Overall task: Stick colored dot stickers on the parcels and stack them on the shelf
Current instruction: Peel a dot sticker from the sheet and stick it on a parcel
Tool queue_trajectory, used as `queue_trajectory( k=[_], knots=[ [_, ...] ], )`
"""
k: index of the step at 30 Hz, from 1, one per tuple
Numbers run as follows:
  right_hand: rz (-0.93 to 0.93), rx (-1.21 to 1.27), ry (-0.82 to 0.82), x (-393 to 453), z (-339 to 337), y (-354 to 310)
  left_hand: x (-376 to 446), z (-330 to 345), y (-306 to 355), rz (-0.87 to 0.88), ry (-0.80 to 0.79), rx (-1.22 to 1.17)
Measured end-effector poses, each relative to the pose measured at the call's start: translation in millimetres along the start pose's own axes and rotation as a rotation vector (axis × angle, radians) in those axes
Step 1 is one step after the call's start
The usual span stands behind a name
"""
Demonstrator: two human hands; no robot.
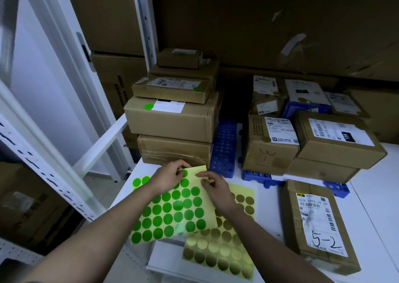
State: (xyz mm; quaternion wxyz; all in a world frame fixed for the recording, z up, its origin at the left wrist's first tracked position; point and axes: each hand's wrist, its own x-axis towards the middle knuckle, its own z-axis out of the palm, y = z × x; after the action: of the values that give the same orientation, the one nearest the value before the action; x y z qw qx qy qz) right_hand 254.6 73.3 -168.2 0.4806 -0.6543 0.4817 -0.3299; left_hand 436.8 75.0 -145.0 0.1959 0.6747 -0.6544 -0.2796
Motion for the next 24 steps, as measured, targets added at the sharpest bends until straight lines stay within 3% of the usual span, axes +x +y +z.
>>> queue_trajectory(
  k=[3, 4, 7, 10, 24],
  knots=[
    [-0.180, -0.362, 0.281, -2.6, 2.3, 14.9, 2.5, 4.6, 0.9, -0.011, -0.036, 0.008],
    [-0.299, -0.469, 0.293, -3.3, 3.3, 17.1, 3.0, 4.9, 0.4, -0.014, -0.039, 0.011],
    [-0.509, -0.619, 0.040, -7.8, 8.1, 11.4, 6.3, 8.0, -1.6, 0.004, -0.026, 0.052],
    [-0.512, -0.697, -0.182, -11.7, 12.0, 8.9, 6.0, 12.1, 1.5, 0.038, -0.021, 0.098],
    [-0.478, -0.751, -0.139, -16.5, 28.0, 3.5, 10.4, 13.7, -6.4, 0.028, -0.031, 0.028]
  ],
)
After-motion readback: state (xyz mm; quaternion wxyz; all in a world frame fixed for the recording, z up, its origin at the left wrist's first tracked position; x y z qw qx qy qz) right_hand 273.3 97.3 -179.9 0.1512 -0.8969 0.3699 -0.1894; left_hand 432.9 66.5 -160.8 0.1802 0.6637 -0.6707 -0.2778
